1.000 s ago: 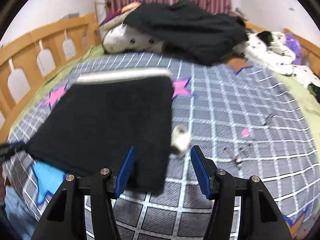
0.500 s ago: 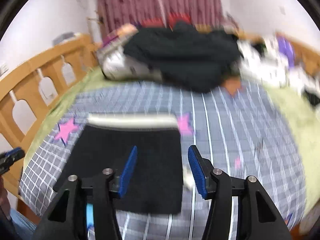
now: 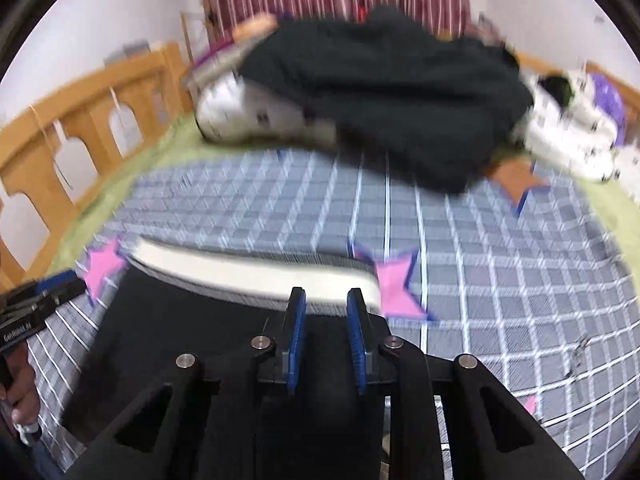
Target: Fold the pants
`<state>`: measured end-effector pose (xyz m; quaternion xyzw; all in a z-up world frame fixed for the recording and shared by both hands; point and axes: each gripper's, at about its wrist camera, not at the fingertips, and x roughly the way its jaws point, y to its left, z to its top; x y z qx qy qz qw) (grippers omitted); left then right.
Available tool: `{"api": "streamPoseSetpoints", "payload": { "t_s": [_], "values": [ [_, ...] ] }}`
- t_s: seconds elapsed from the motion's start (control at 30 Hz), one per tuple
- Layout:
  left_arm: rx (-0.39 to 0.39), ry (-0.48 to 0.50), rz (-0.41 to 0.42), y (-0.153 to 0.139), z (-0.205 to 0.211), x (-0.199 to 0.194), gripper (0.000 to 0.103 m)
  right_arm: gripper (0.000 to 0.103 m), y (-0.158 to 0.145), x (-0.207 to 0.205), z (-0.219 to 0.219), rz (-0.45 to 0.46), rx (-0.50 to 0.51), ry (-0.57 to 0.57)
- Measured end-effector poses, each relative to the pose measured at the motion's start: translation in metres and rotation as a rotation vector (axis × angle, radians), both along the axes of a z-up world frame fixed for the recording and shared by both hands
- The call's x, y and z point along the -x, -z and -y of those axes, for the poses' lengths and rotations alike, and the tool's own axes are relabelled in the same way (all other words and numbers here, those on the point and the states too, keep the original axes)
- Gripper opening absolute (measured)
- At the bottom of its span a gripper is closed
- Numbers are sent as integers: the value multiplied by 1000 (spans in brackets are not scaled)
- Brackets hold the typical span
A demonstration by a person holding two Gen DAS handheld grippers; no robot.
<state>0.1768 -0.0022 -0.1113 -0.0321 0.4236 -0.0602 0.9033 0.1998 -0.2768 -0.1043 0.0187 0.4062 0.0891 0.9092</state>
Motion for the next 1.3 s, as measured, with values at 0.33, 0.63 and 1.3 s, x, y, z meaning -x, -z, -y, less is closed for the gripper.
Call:
{"api": "streamPoseSetpoints", "payload": {
  "t_s": [0.33, 0.63, 1.3],
  "values": [
    [-61, -1, -6, 26, 7, -29, 43, 22, 30, -26, -14, 2, 115, -43],
    [-27, -57, -62, 36, -7, -35, 52, 23, 34, -30, -8, -5, 78, -22],
    [-2, -72, -197, 36, -4, 2, 57, 33, 30, -3, -6, -53, 36, -36]
  ]
}}
